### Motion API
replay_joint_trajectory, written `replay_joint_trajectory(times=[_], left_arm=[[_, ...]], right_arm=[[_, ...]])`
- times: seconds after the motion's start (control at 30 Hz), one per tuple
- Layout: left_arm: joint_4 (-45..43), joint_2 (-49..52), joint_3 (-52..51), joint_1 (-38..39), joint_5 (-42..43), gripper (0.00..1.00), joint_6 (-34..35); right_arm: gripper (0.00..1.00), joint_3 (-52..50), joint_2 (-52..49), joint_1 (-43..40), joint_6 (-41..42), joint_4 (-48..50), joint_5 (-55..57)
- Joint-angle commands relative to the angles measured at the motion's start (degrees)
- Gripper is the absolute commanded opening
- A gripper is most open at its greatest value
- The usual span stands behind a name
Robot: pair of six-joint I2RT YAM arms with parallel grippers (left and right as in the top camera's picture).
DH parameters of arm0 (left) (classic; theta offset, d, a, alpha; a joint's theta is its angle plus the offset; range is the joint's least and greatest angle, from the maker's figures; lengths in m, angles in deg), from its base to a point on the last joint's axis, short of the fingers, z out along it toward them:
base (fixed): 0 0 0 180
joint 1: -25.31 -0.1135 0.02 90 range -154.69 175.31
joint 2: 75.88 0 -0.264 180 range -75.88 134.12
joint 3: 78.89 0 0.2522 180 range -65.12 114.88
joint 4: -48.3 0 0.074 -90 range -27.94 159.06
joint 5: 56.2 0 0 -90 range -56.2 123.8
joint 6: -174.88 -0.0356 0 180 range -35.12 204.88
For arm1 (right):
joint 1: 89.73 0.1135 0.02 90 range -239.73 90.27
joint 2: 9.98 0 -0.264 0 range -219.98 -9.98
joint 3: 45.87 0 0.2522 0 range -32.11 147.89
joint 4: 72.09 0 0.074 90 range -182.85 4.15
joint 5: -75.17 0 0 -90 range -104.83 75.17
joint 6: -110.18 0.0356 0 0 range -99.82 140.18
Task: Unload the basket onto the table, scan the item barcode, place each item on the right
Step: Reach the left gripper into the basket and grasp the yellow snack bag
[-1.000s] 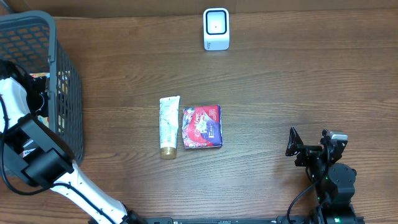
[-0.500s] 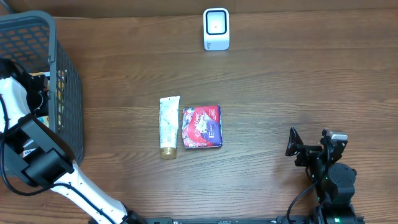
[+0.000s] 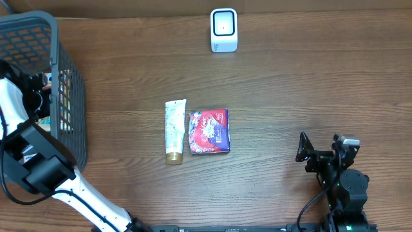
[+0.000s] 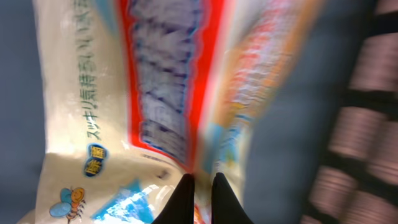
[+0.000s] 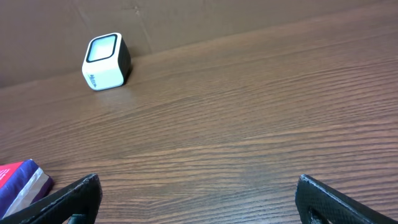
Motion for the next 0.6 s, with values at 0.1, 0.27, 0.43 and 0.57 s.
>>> replay_joint_trajectory(times=[0.1, 0.27, 0.43, 0.57], left_arm=[[8.5, -1.2, 13.8, 0.1, 15.9, 0.04, 1.0], [12.6, -1.2, 19.9, 0.1, 10.5, 0.08, 3.7], [9.3, -0.5, 16.7, 0.7, 3.2, 1.0, 6.2], [4.3, -0.5, 12.0, 1.5, 0.0, 1.0, 4.9]], right_arm=[[1.0, -0.6, 0.0, 0.3, 0.1, 0.3, -0.3], [1.0, -0.6, 0.0, 0.3, 0.1, 0.3, -0.3], [1.0, -0.6, 0.0, 0.3, 0.1, 0.3, -0.3], [1.0, -0.6, 0.0, 0.3, 0.1, 0.3, -0.3]])
